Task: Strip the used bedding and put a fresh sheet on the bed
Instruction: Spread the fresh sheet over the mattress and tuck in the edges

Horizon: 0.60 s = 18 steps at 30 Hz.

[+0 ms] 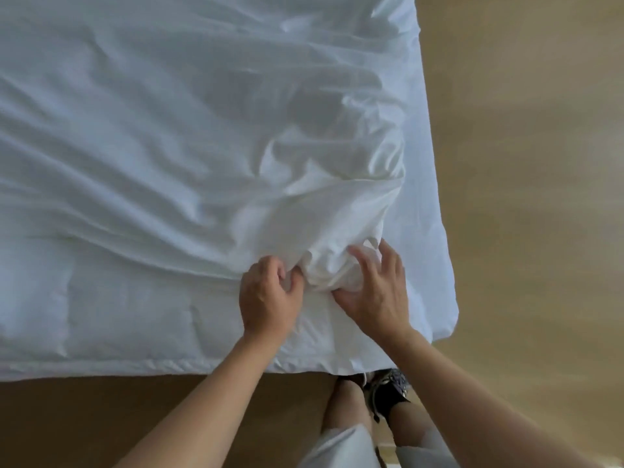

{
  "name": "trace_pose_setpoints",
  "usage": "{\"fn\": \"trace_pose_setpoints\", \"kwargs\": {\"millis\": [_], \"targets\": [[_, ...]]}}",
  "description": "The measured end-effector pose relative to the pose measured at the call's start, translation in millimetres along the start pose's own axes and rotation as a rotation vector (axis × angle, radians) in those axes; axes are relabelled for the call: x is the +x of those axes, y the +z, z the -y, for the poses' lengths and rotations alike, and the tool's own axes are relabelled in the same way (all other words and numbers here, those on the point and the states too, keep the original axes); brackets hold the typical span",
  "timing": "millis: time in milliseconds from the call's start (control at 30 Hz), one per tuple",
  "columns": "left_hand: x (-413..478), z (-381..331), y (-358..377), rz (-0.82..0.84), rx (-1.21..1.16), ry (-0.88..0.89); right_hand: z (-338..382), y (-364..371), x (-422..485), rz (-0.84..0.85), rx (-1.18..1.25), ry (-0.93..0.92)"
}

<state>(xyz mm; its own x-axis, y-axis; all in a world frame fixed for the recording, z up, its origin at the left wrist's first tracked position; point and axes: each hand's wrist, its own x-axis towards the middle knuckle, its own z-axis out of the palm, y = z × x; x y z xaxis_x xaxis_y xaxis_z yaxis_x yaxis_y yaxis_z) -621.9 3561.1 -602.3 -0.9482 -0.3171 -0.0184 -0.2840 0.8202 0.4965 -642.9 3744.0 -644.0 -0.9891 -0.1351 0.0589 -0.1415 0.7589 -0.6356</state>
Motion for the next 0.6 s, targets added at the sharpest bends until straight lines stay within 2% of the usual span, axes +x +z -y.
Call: {"fn": "trace_pose_setpoints", "kwargs": {"millis": [100,200,300,400,533,600], "targets": [[-18.8,-11.7,10.8,0.196,0.026,0.082,19.6,12.2,20.7,-0.124,-0.005,0.149],[-10.4,-20.5,10.9,0.250,0.146,-0.036,35.7,12.1,44.8,-0.151,0.104,0.236],[3.6,-33.5,4.5,0.232,0.202,-0.025,32.5,3.4,59.5,-0.117,0.298,0.408],[9.3,-40.5,7.0,0.341,0.184,0.061,17.6,-3.5,58.1,-0.026,0.309,0.476],[19.3,-44.6,11.7,0.278,0.045,0.049,9.5,-10.5,44.1,0.053,0.422,0.438],[27.8,-43.8,14.6,0.229,0.032,0.040,8.0,-6.5,44.6,0.058,0.410,0.487]]}}
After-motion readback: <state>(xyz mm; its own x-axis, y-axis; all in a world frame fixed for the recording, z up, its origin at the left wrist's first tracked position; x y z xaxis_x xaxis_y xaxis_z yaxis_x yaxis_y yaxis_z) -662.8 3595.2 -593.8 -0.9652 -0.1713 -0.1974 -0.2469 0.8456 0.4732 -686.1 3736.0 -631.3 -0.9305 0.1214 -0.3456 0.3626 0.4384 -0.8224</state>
